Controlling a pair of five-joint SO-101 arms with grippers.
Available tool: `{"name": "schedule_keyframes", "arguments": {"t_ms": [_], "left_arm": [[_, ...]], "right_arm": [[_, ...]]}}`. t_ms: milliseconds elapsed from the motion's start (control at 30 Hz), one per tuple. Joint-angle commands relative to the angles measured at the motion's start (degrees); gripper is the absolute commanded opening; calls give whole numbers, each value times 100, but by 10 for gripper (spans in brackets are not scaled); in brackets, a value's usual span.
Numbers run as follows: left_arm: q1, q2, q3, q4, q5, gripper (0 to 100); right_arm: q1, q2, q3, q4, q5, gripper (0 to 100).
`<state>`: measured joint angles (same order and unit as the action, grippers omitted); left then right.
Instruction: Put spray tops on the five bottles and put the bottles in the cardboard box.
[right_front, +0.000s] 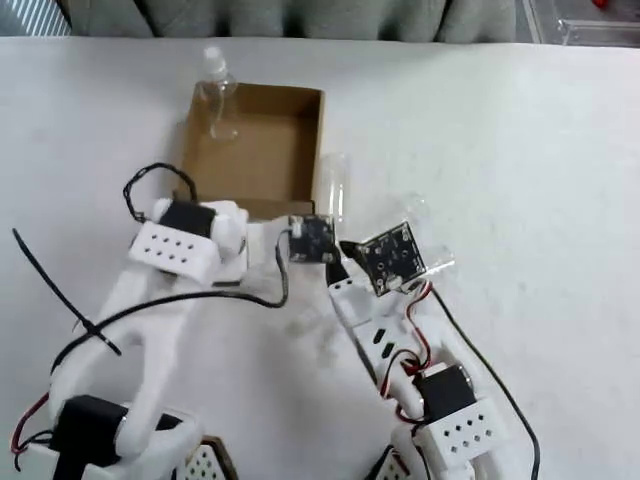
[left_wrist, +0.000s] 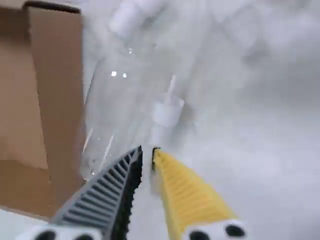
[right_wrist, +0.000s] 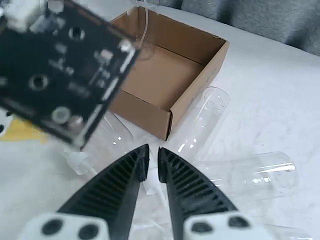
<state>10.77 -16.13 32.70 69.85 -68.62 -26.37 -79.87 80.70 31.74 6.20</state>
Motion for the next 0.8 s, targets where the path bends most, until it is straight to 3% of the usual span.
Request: {"name": "schedule_keyframes", "arguments": {"t_ms": [0, 167, 400, 600, 767], "left_arm": [[22, 66, -695, 668, -1257, 105], [31, 75, -1029, 615, -1266, 176], [48, 277, -1029, 273, -1266, 188], [31, 769, -1169, 79, -1266, 189], [136, 1244, -1196, -325, -1222, 189]], "right_arm": [[48, -84, -44, 4, 79, 15], [48, -84, -44, 4, 79, 15], [84, -84, -44, 4, 79, 15], [954, -92, -193, -48, 70, 15], [1059, -92, -220, -163, 26, 15]]}}
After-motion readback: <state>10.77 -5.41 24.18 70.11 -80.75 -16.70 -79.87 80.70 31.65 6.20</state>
